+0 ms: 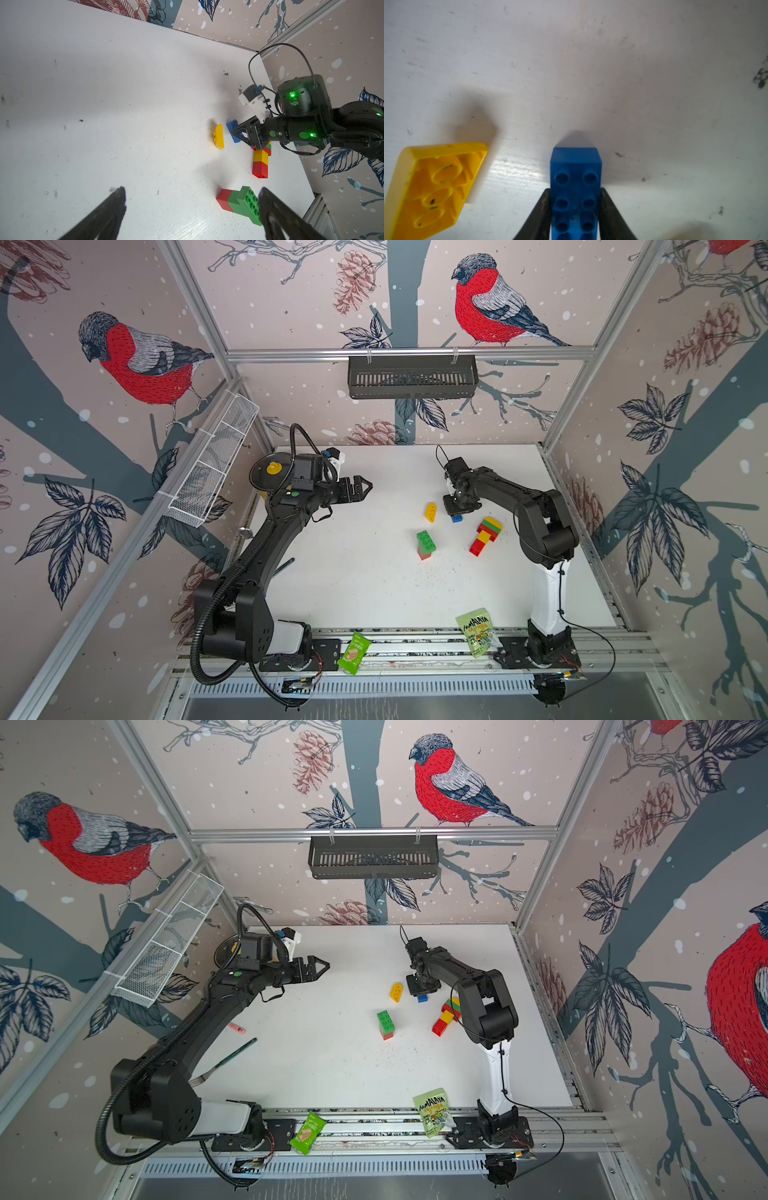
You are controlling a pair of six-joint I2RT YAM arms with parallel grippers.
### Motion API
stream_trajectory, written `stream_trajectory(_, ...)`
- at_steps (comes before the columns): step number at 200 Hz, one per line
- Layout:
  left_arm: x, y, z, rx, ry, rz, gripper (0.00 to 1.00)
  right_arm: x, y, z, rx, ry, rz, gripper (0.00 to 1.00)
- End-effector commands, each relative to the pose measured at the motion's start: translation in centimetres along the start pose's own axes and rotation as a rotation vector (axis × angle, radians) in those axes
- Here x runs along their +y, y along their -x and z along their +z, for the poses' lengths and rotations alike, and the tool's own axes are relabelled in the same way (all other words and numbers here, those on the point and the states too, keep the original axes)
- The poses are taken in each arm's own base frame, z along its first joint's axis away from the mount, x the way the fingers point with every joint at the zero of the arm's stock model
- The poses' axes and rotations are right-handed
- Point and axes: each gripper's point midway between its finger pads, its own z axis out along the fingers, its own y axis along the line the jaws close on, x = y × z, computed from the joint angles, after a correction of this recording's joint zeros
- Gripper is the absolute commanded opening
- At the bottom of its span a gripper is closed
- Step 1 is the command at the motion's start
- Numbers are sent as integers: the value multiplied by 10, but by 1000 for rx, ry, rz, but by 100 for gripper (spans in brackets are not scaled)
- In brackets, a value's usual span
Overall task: Assemble an ice cream with lego
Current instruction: Pick up the lego brick from the center of the board.
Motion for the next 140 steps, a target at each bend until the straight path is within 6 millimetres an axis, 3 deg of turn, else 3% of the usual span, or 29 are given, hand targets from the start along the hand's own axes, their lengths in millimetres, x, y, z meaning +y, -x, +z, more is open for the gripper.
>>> stream_trajectory(1,0,5,0,-18,-1,2,99,5,6,-2,-25,9,-18,34)
stream_trajectory(70,3,-1,1,-11,1,-3,98,5,3,3,-16,-7,-46,35)
stream_trajectory(100,4,-2,1,-10,9,-2,98,8,8,-2,-37,-15,-50,29)
stream_trajectory(125,6,-2,0,-18,20,0,98,14,19,-24,-86,-10,-69,24)
stream_trajectory(140,6,-2,0,-28,18,-3,99,25,25,-53,-127,-8,-110,22)
